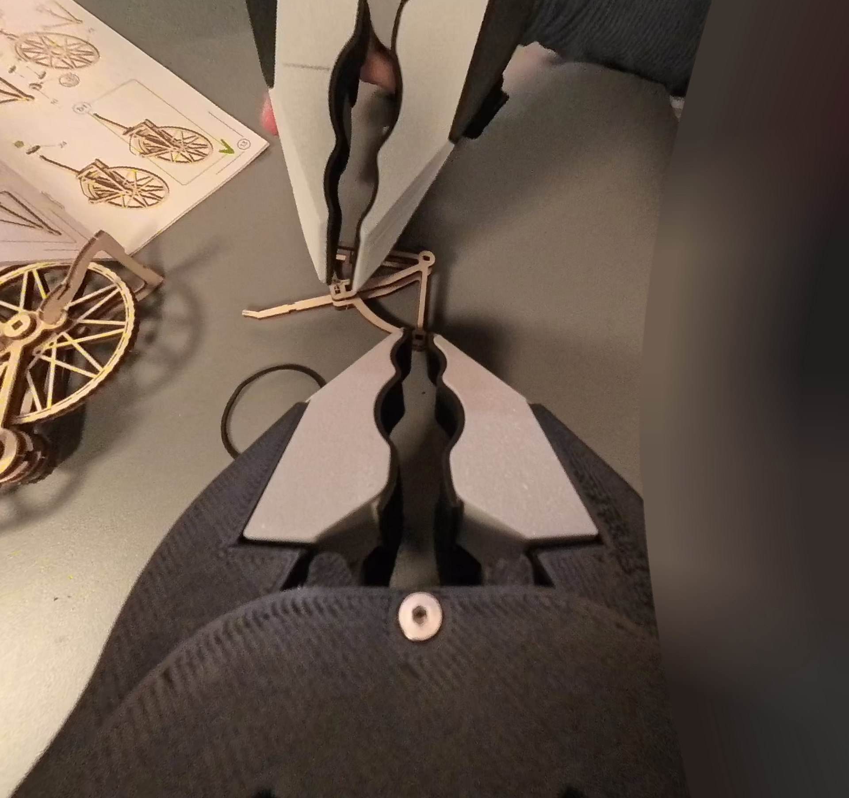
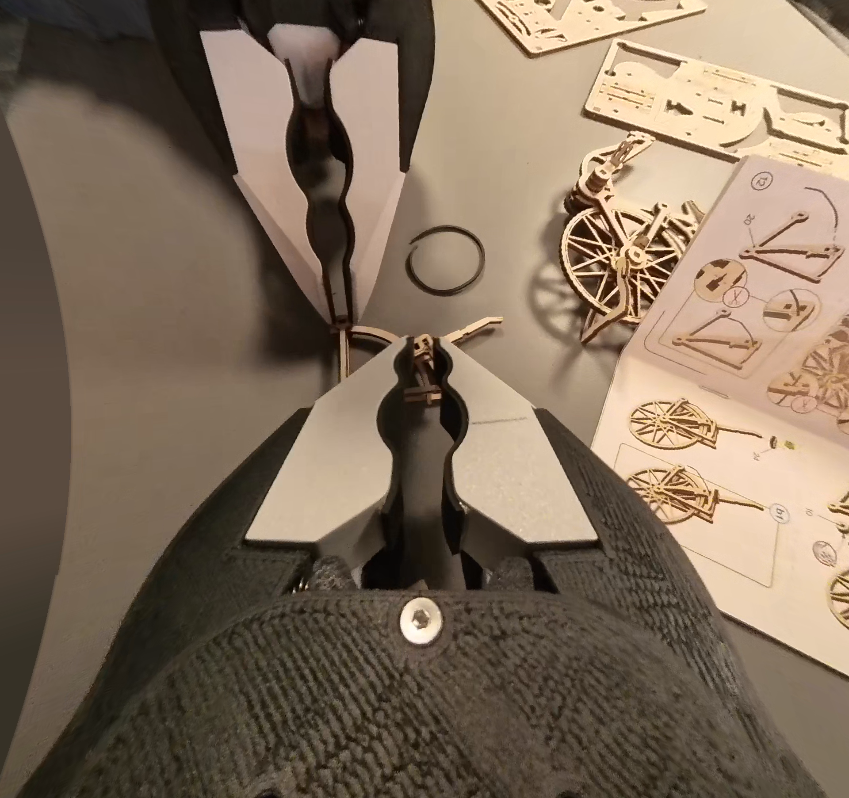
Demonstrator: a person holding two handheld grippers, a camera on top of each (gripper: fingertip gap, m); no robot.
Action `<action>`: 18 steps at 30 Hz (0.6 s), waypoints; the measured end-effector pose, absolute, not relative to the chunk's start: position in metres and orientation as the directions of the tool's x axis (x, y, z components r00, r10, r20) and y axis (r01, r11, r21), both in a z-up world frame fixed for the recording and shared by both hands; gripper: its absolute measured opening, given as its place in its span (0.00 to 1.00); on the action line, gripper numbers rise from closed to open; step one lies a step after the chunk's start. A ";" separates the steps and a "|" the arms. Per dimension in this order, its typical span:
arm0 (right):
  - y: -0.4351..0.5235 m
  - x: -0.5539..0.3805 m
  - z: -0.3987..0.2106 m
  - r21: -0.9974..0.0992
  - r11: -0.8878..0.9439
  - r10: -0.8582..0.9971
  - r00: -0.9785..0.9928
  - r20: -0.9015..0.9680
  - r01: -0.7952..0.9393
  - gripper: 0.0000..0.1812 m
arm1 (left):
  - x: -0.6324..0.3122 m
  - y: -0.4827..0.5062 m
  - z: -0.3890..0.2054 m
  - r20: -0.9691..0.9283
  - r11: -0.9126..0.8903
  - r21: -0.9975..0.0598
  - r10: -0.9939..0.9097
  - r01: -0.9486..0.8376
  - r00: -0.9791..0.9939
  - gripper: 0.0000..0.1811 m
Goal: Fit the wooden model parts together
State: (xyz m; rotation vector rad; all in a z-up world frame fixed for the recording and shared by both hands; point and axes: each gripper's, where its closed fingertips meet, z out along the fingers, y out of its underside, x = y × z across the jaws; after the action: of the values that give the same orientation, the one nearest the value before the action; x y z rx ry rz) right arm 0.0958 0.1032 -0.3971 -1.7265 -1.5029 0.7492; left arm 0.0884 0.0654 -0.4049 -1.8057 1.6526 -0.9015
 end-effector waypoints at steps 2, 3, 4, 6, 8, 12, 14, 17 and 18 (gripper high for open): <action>0.103 0.096 -0.397 -0.817 -0.070 0.987 0.157 0.025 0.572 0.03 | 0.089 0.065 -0.405 0.126 -0.117 -0.761 -0.992 -0.638 0.031 0.03; 0.103 0.096 -0.398 -0.815 -0.065 0.987 0.158 0.033 0.575 0.03 | 0.089 0.065 -0.405 0.129 -0.119 -0.762 -0.991 -0.637 0.031 0.03; 0.103 0.096 -0.398 -0.813 -0.051 0.986 0.156 0.049 0.581 0.03 | 0.089 0.065 -0.405 0.131 -0.121 -0.762 -0.991 -0.636 0.032 0.03; 0.103 0.096 -0.398 -0.807 -0.031 0.986 0.152 0.073 0.589 0.03 | 0.089 0.065 -0.405 0.137 -0.127 -0.761 -0.990 -0.636 0.034 0.03; 0.103 0.097 -0.399 -0.805 -0.023 0.985 0.152 0.084 0.593 0.02 | 0.089 0.065 -0.405 0.144 -0.134 -0.759 -0.989 -0.637 0.036 0.03; 0.103 0.097 -0.399 -0.792 0.003 0.981 0.150 0.119 0.610 0.02 | 0.089 0.065 -0.405 0.145 -0.137 -0.758 -0.989 -0.638 0.040 0.03; 0.104 0.098 -0.400 -0.791 0.003 0.980 0.157 0.125 0.612 0.02 | 0.088 0.065 -0.405 0.144 -0.137 -0.757 -0.989 -0.639 0.042 0.03; 0.104 0.098 -0.400 -0.801 -0.034 0.981 0.173 0.087 0.597 0.02 | 0.088 0.066 -0.405 0.181 -0.172 -0.754 -0.982 -0.634 0.052 0.03; 0.104 0.097 -0.399 -0.808 -0.036 0.981 0.176 0.084 0.588 0.02 | 0.088 0.066 -0.405 0.192 -0.182 -0.754 -0.980 -0.631 0.053 0.03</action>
State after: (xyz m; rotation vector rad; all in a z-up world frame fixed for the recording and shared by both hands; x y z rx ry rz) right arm 0.0970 0.1038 -0.3994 -1.7163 -1.5002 0.6751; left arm 0.0877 0.0656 -0.4046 -1.8613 1.6096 -0.9651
